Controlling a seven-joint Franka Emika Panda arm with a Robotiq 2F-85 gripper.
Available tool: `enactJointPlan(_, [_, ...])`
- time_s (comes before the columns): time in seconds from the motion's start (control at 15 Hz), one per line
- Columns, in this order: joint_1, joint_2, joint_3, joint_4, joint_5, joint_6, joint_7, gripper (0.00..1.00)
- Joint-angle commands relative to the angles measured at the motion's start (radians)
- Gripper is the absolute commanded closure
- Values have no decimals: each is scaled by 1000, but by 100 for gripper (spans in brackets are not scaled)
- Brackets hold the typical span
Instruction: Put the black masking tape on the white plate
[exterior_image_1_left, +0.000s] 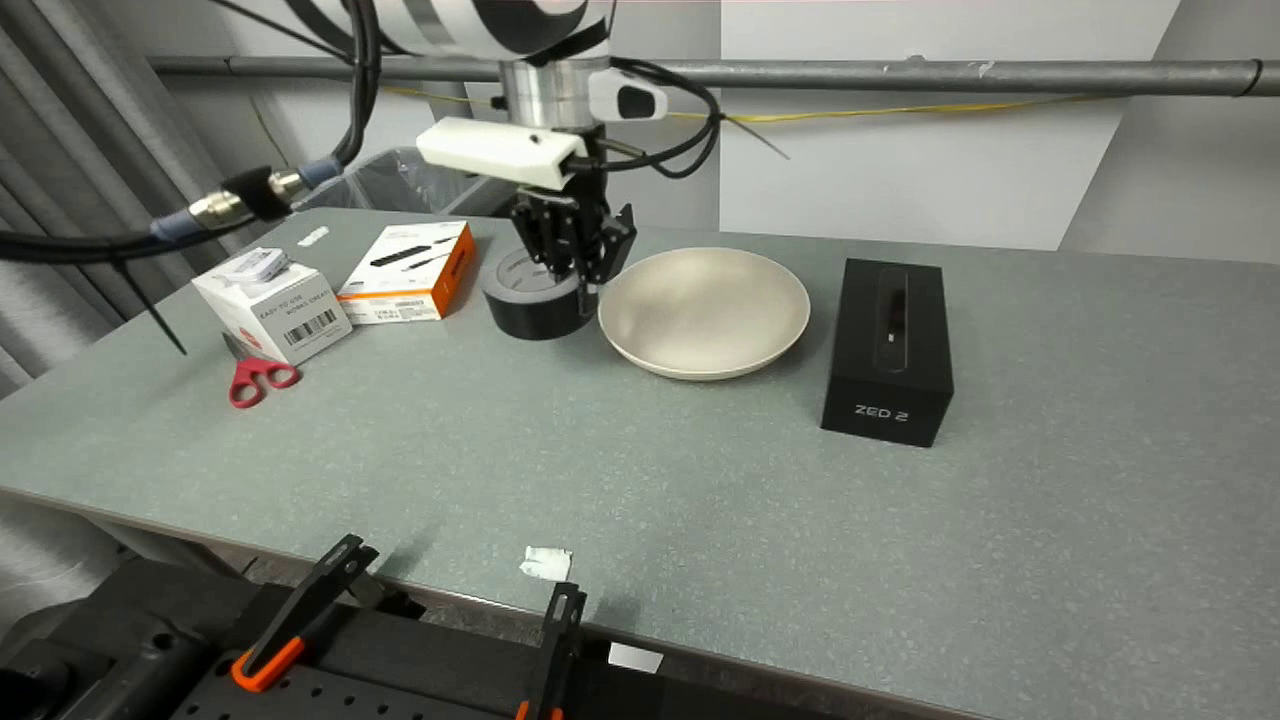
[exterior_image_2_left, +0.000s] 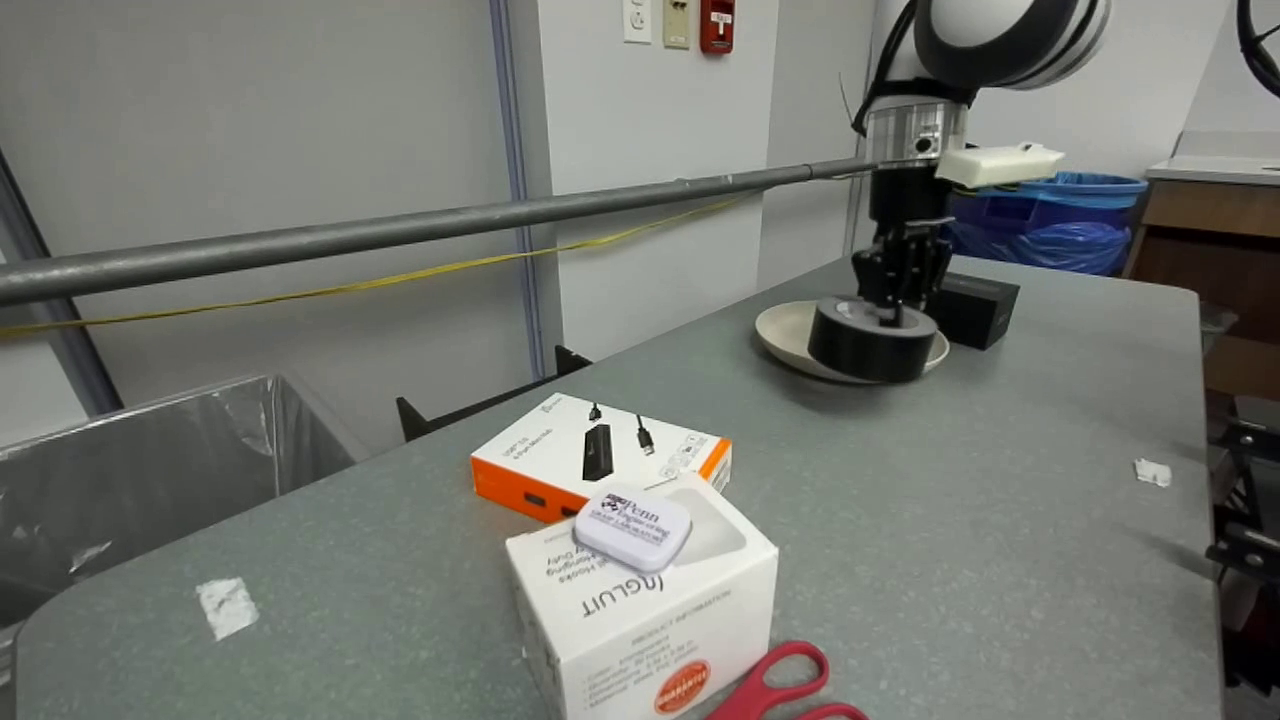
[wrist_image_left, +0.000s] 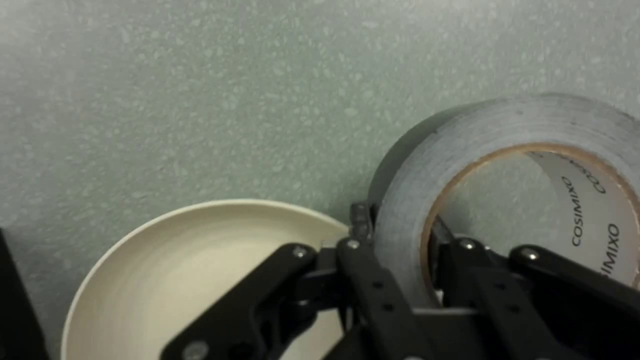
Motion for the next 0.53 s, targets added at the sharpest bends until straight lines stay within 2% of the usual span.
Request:
enactJointPlan(0.0, [-59,81,-25,181,73,-120,-14,93])
enactJointPlan(0.47, [-68,279,-71,416,68,-200,114,93])
